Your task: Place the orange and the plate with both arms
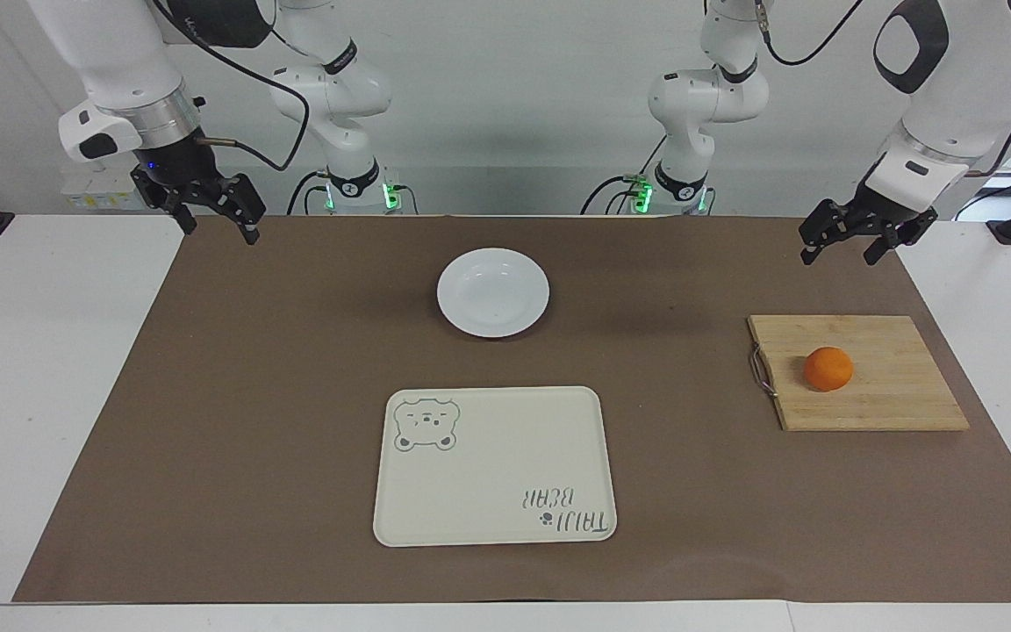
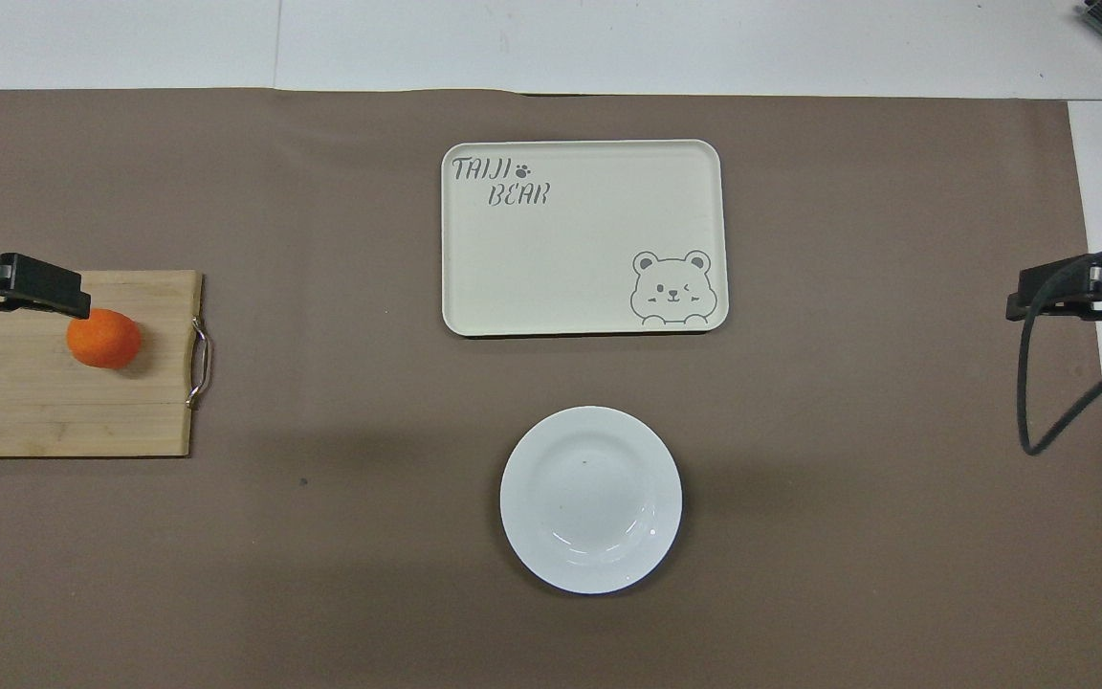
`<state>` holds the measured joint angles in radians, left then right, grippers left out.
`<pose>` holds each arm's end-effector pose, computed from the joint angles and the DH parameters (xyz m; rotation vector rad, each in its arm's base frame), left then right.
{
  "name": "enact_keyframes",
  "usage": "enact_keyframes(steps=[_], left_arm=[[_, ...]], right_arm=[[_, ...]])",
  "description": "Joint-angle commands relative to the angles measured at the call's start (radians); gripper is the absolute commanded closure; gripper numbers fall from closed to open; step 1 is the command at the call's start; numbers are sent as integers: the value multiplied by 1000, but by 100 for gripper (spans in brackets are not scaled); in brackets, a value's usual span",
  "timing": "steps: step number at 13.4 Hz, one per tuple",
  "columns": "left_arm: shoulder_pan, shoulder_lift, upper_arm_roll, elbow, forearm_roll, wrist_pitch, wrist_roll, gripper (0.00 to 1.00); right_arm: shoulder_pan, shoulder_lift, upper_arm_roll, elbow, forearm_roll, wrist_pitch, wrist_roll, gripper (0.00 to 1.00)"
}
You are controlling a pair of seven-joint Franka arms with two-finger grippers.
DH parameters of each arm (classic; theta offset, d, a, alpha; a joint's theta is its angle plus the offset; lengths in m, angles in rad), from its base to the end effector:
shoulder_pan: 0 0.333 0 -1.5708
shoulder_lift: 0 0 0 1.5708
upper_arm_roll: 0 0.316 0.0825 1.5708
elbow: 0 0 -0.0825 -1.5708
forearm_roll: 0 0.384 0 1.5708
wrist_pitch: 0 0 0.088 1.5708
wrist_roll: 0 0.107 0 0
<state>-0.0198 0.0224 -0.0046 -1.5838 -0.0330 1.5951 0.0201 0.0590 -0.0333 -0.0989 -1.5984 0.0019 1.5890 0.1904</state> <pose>0.5628 -0.0172 0.6080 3.1078 -0.0676 -0.0174 0.5456 -0.0225 0.6313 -3.1137 0.3601 -0.0365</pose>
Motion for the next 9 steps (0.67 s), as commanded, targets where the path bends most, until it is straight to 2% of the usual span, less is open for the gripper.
enact_keyframes(steps=[1,4,9], left_arm=[[0,-32,8,-41,-7,2,15,0],[17,-62,8,-103,-2,51,37,0],[78,-61,8,-159,-2,129,138,0]], right_arm=[[-7,-8,4,2,4,-6,18,0],[-7,-8,4,2,4,-6,18,0],[-5,-8,4,2,4,-6,18,0]])
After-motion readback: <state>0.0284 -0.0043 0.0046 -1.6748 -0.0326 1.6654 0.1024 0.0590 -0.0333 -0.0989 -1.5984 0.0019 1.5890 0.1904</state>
